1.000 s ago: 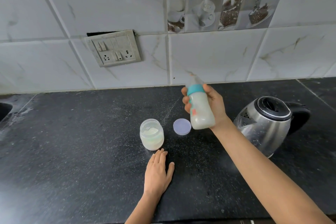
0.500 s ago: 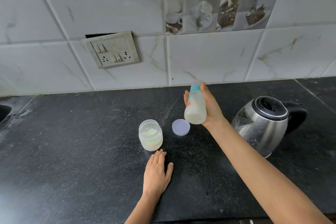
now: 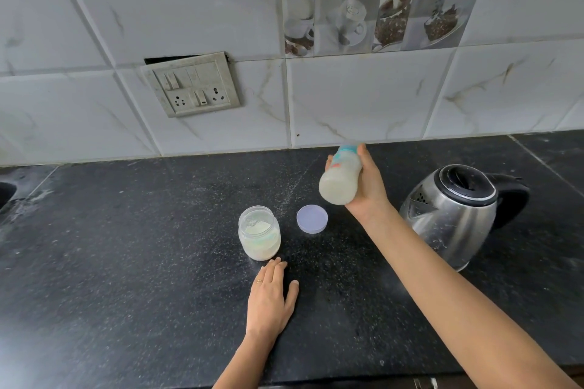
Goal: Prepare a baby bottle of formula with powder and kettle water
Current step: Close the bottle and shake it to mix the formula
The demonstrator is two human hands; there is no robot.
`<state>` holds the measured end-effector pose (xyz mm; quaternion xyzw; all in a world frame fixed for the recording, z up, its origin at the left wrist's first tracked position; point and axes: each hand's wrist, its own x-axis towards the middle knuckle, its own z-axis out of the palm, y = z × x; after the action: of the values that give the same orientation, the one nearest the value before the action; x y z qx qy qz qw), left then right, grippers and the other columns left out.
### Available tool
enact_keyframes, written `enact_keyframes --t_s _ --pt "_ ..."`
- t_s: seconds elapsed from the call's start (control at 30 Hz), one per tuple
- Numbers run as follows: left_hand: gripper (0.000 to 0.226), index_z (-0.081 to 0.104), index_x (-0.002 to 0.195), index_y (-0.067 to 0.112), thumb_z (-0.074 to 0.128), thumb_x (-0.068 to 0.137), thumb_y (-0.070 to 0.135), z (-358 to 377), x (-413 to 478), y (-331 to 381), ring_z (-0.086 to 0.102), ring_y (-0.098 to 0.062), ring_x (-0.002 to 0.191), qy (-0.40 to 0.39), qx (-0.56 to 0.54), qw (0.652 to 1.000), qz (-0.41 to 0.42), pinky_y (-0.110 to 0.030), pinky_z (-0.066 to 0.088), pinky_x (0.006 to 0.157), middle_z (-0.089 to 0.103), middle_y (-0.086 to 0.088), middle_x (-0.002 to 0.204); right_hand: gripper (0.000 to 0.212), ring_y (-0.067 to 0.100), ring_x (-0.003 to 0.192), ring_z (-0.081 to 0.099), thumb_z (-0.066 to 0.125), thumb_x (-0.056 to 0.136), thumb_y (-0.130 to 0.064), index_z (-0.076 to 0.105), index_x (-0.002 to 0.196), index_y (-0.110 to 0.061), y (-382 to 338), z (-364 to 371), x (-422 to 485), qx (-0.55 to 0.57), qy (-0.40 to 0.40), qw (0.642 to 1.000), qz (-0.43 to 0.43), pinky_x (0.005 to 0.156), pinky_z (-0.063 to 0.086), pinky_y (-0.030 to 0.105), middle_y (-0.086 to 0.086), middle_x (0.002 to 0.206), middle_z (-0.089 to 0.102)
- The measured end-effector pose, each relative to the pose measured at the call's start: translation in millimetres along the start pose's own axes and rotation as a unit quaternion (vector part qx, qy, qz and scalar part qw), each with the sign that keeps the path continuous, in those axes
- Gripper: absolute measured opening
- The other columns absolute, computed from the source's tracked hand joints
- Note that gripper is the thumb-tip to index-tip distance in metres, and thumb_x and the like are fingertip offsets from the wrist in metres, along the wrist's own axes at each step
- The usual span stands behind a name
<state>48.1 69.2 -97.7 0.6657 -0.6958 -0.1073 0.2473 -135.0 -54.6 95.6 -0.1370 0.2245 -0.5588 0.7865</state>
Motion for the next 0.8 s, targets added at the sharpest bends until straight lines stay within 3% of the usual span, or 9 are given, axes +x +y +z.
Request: enact_keyframes --t_s 0.07,0.13,0.17,0.27,0.33,0.47,0.6,0.7,0.8 --pt "0.042 0.053 0.128 0.013 0.052 0.093 0.037 0 -1 1 0.041 -0.017 0.132 0.002 -0.001 1.000 0.001 -0.031 0.027 0.114 0.051 -0.001 0.138 0.032 0.015 0.075 0.064 0.074 0.074 -0.045 0.074 0.089 -0.017 -1 -6 -3 -0.045 -0.085 0.995 0.005 0.065 0.057 0.027 0.007 0.087 0.064" --pt "0.042 0.054 0.128 0.013 0.053 0.093 0.036 -1 0 0 0.041 -0.017 0.132 0.006 0.000 1.000 0.001 -0.030 0.027 0.114 0.051 -0.002 0.138 0.042 0.013 0.080 0.065 0.081 0.066 -0.044 0.075 0.100 -0.020 -2 -6 -6 -0.098 -0.187 0.977 0.016 0.073 0.055 0.025 0.004 0.092 0.066" --pt "0.042 0.054 0.128 0.013 0.053 0.093 0.036 -1 1 0 0.041 -0.018 0.132 0.007 0.000 1.000 0.001 -0.031 0.027 0.113 0.051 -0.002 0.138 0.048 0.013 0.081 0.066 0.084 0.064 -0.042 0.073 0.104 -0.019 -3 -5 -6 -0.088 -0.201 0.975 0.025 0.074 0.055 0.025 0.004 0.093 0.067" --pt "0.043 0.053 0.129 0.013 0.052 0.093 0.037 -1 0 1 0.041 -0.017 0.132 0.002 0.001 1.000 0.001 -0.032 0.027 0.113 0.050 -0.002 0.139 0.071 0.020 0.082 0.067 0.094 0.048 -0.035 0.061 0.107 -0.012 -9 -1 2 0.013 -0.133 0.991 0.017 0.072 0.057 0.030 0.009 0.091 0.067" --pt "0.044 0.052 0.130 0.014 0.051 0.093 0.038 0 -2 1 0.040 -0.017 0.133 -0.004 0.002 1.000 0.000 -0.030 0.026 0.114 0.050 -0.001 0.140 0.075 0.022 0.086 0.067 0.094 0.047 -0.033 0.060 0.109 -0.009 -11 -3 5 0.048 -0.106 0.993 0.011 0.077 0.057 0.033 0.011 0.096 0.066" --pt "0.045 0.051 0.131 0.015 0.050 0.094 0.039 -1 0 0 0.038 -0.016 0.134 -0.003 0.002 1.000 -0.005 -0.029 0.023 0.115 0.048 0.000 0.141 0.048 0.022 0.085 0.069 0.068 0.078 -0.041 0.068 0.109 -0.005 -9 -4 -3 -0.066 -0.154 0.984 0.057 0.071 0.058 0.030 0.013 0.106 0.068" --pt "0.044 0.052 0.130 0.014 0.050 0.094 0.039 1 -1 -1 0.039 -0.017 0.134 -0.005 0.005 1.000 -0.004 -0.028 0.023 0.115 0.049 -0.001 0.141 0.041 0.026 0.088 0.066 0.045 0.096 -0.040 0.058 0.112 -0.003 -10 3 0 0.020 -0.038 0.998 0.045 0.071 0.058 0.034 0.017 0.105 0.064" --pt "0.044 0.053 0.129 0.013 0.051 0.093 0.039 1 -1 0 0.040 -0.018 0.133 -0.003 0.006 1.000 -0.002 -0.029 0.025 0.114 0.050 -0.002 0.140 0.046 0.022 0.084 0.065 0.059 0.088 -0.047 0.062 0.105 -0.005 -8 1 -3 -0.006 -0.032 0.998 0.050 0.068 0.059 0.031 0.013 0.100 0.061" --pt "0.044 0.053 0.129 0.013 0.052 0.093 0.038 1 0 -1 0.041 -0.018 0.132 0.001 0.007 1.000 -0.002 -0.029 0.025 0.114 0.051 -0.002 0.139 0.072 0.019 0.075 0.066 0.090 0.054 -0.039 0.060 0.111 -0.007 -7 -3 -8 -0.089 -0.108 0.989 0.053 0.064 0.058 0.029 0.011 0.094 0.061"
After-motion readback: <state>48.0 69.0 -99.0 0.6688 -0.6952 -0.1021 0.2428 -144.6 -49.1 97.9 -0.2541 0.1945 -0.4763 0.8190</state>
